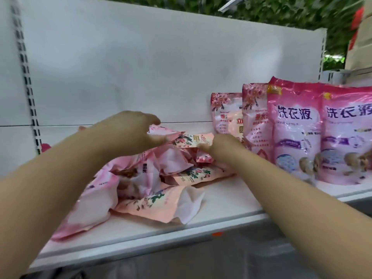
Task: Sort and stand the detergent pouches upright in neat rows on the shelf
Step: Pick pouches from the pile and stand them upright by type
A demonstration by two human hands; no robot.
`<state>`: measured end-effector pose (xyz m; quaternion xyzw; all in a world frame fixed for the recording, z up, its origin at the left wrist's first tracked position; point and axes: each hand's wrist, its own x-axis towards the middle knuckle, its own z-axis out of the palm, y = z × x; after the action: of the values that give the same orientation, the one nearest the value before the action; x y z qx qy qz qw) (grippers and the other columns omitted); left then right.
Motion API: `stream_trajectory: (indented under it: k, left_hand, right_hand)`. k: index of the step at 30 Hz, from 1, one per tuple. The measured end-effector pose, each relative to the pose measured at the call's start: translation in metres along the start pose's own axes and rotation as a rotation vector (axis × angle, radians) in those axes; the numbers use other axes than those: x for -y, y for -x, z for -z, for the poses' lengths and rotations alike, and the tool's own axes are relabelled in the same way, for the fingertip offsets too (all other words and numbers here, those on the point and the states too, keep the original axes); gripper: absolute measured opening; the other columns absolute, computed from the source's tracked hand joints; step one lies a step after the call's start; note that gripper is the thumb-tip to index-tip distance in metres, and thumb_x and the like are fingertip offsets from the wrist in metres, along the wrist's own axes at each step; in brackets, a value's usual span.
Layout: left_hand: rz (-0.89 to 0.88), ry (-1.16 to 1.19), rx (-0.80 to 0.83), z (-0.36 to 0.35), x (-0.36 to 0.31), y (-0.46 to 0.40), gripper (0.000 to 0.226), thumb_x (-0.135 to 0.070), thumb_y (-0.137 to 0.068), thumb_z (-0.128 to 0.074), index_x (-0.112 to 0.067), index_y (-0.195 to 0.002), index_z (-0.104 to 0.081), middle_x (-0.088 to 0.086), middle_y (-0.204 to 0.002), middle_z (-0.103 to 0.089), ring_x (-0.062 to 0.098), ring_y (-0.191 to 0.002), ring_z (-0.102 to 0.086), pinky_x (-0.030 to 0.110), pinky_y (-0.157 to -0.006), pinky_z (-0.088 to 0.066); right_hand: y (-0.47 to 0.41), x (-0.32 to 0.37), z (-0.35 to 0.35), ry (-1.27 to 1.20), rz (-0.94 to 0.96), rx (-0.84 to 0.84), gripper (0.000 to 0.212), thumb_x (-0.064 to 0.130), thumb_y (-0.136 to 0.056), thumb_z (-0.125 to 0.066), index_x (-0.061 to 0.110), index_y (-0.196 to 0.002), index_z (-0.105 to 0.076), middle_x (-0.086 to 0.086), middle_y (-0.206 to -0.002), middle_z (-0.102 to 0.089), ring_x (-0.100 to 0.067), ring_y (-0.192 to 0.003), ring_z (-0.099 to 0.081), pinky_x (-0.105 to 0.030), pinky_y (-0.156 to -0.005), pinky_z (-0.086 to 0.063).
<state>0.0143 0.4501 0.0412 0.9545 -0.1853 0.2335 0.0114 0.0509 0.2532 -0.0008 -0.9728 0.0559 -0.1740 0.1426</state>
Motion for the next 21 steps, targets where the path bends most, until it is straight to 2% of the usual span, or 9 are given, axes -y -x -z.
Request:
stream_trajectory:
  k: [4,6,8,10,12,13,15,17,21]
  left_hand:
    - [0.092,0.075,0.145,-0.014,0.007,-0.006,0.054,-0.061,-0.089,-0.032,-0.032,-0.134,-0.041,-0.004,-0.143,-0.043,0.019,-0.127,-0.041,0.028,-0.100,-0.031]
    - [0.145,0.101,0.158,-0.022,0.009,-0.004,0.048,-0.057,-0.092,-0.028,-0.030,-0.126,-0.048,-0.004,-0.135,-0.051,0.020,-0.117,-0.048,0.027,-0.095,-0.035]
    - [0.195,0.107,0.131,-0.028,0.008,-0.004,0.041,-0.057,-0.092,-0.025,-0.030,-0.107,-0.052,-0.003,-0.124,-0.057,0.022,-0.101,-0.052,0.029,-0.089,-0.040]
    - [0.229,0.084,0.102,-0.031,0.008,-0.007,0.035,-0.053,-0.094,-0.023,-0.029,-0.089,-0.048,0.000,-0.119,-0.058,0.023,-0.097,-0.051,0.030,-0.085,-0.041]
    - [0.258,0.062,0.079,-0.034,0.007,-0.011,0.034,-0.049,-0.095,-0.024,-0.030,-0.097,-0.051,0.001,-0.122,-0.057,0.023,-0.103,-0.052,0.030,-0.088,-0.041]
    - [0.264,0.058,0.061,-0.036,0.007,-0.012,0.034,-0.049,-0.095,-0.024,-0.030,-0.101,-0.052,0.001,-0.121,-0.058,0.023,-0.103,-0.053,0.030,-0.088,-0.042]
    - [0.266,0.050,0.015,-0.037,0.006,-0.010,0.037,-0.049,-0.095,-0.023,-0.031,-0.108,-0.053,0.000,-0.119,-0.059,0.023,-0.103,-0.054,0.032,-0.089,-0.042]
    - [0.278,0.033,-0.014,-0.038,0.005,-0.008,0.040,-0.051,-0.094,-0.022,-0.033,-0.114,-0.053,0.000,-0.122,-0.059,0.023,-0.107,-0.053,0.033,-0.091,-0.042]
    - [0.274,-0.004,-0.058,-0.040,0.003,-0.008,0.042,-0.050,-0.095,-0.021,-0.033,-0.115,-0.053,0.000,-0.122,-0.059,0.023,-0.107,-0.054,0.031,-0.089,-0.041]
  right_hand:
    - [-0.026,0.002,-0.017,-0.337,-0.140,0.174,0.047,0.051,-0.084,-0.056,0.007,-0.101,-0.055,-0.008,-0.087,-0.052,-0.022,-0.076,-0.049,-0.024,-0.064,-0.038]
    - [-0.037,-0.002,-0.021,-0.718,-0.235,0.214,0.046,0.039,-0.073,-0.072,0.006,-0.102,-0.058,-0.009,-0.094,-0.059,-0.024,-0.082,-0.056,-0.029,-0.070,-0.048]
    - [-0.042,-0.007,-0.020,-1.128,-0.275,0.277,0.033,0.023,-0.069,-0.076,0.008,-0.094,-0.060,-0.013,-0.083,-0.068,-0.025,-0.069,-0.065,-0.035,-0.074,-0.056]
    - [-0.046,-0.009,-0.021,-1.358,-0.263,0.248,0.046,0.020,-0.071,-0.076,0.013,-0.111,-0.055,-0.013,-0.085,-0.071,-0.023,-0.063,-0.069,-0.036,-0.069,-0.058]
    - [-0.052,-0.009,-0.026,-1.327,-0.241,0.121,0.058,0.018,-0.076,-0.074,0.015,-0.126,-0.045,-0.014,-0.104,-0.068,-0.023,-0.074,-0.067,-0.038,-0.078,-0.055]
    - [-0.052,-0.007,-0.027,-1.249,-0.230,0.045,0.052,0.014,-0.079,-0.070,0.011,-0.125,-0.046,-0.015,-0.108,-0.066,-0.022,-0.076,-0.065,-0.036,-0.079,-0.053]
    - [-0.052,-0.004,-0.030,-1.157,-0.208,-0.057,0.045,0.006,-0.082,-0.065,0.008,-0.124,-0.049,-0.013,-0.112,-0.064,-0.025,-0.089,-0.064,-0.037,-0.081,-0.053]
    - [-0.051,-0.001,-0.028,-1.129,-0.180,-0.092,0.051,0.004,-0.083,-0.062,0.012,-0.131,-0.046,-0.010,-0.115,-0.062,-0.027,-0.097,-0.062,-0.039,-0.085,-0.053]
    - [-0.045,0.001,-0.010,-0.942,-0.082,-0.201,0.057,0.014,-0.085,-0.061,0.022,-0.137,-0.041,-0.004,-0.112,-0.059,-0.023,-0.090,-0.061,-0.032,-0.076,-0.051]
